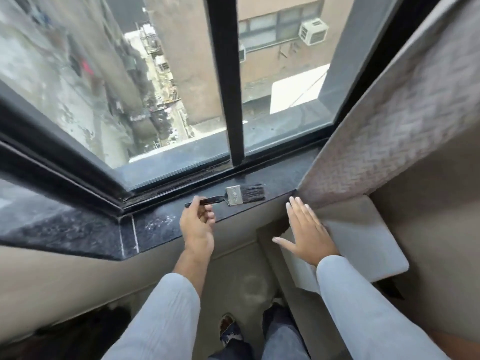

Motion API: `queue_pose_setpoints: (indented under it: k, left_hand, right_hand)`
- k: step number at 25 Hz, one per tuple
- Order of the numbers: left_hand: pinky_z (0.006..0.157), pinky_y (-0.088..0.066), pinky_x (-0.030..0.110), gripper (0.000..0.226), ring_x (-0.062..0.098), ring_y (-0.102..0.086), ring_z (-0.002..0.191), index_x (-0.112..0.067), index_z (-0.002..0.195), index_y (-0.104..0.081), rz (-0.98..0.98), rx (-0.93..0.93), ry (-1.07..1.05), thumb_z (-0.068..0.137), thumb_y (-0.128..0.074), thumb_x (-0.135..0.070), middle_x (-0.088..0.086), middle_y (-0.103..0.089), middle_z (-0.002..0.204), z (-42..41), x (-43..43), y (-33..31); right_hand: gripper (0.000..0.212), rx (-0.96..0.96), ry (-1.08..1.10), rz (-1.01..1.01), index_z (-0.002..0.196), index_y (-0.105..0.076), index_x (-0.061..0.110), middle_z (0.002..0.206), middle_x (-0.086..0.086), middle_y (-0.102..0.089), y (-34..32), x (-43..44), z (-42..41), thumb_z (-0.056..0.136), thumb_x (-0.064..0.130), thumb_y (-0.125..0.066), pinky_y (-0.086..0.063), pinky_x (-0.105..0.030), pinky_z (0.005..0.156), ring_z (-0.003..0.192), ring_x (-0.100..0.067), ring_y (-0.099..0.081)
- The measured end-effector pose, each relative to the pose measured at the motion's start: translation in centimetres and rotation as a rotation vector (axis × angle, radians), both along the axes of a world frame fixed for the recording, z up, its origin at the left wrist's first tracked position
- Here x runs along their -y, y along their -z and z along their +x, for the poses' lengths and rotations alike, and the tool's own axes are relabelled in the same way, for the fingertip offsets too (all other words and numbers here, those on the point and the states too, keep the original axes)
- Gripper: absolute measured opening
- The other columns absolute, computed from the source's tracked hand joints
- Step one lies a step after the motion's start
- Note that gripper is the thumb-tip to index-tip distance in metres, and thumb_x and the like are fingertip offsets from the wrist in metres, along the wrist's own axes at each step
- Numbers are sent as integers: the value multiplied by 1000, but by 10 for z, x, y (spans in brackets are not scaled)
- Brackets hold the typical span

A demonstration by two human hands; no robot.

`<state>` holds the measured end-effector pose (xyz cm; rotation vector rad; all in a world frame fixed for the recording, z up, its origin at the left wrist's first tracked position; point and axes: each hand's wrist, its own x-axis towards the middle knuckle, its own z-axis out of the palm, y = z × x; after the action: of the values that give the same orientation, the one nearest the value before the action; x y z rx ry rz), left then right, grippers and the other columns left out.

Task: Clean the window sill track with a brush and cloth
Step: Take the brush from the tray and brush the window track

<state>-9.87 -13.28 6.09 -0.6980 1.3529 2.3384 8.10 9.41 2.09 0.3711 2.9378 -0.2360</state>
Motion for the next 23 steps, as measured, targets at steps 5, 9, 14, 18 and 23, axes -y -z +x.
queue_pose_setpoints:
  k: [5,9,14,18,23]
  left_hand:
    - [37,-33,16,14,7,-50,43,-17,91,-66,-148,-72,-197,101,-61,-27,2,-73,64,-30,55,-7]
    - [43,-41,16,15,7,-60,54,-24,103,-77,-173,-174,-53,101,-64,-31,4,-81,88,-43,52,-5]
    - [49,-50,17,17,10,-67,64,-30,109,-76,-262,-334,176,101,-61,-30,7,-81,103,-59,30,-3]
    - [50,-46,16,23,7,-60,63,-26,116,-75,-475,-541,293,96,-65,-32,3,-81,102,-68,45,-7]
    - [57,-49,11,22,5,-58,63,-27,122,-74,-713,-632,223,102,-63,-24,-1,-80,105,-61,118,-6]
  right_hand:
    - [113,23,-55,50,166,-14,2,178,-19,-11,-4,18,-61,92,85,-32,-11,-46,136,166,-31,-7]
    - [119,54,-30,56,166,-7,1,178,-19,-2,11,22,-76,89,90,-24,-14,-48,136,166,-33,-4]
    - [122,36,-10,101,166,-3,0,178,-21,1,23,26,-78,87,91,-26,-16,-52,135,166,-35,0]
    - [123,32,-6,94,166,-3,0,178,-21,2,22,26,-80,87,91,-29,-13,-52,135,166,-34,2]
    - [123,3,0,99,166,-5,-1,178,-21,0,23,28,-80,87,89,-33,-14,-53,135,166,-35,-1]
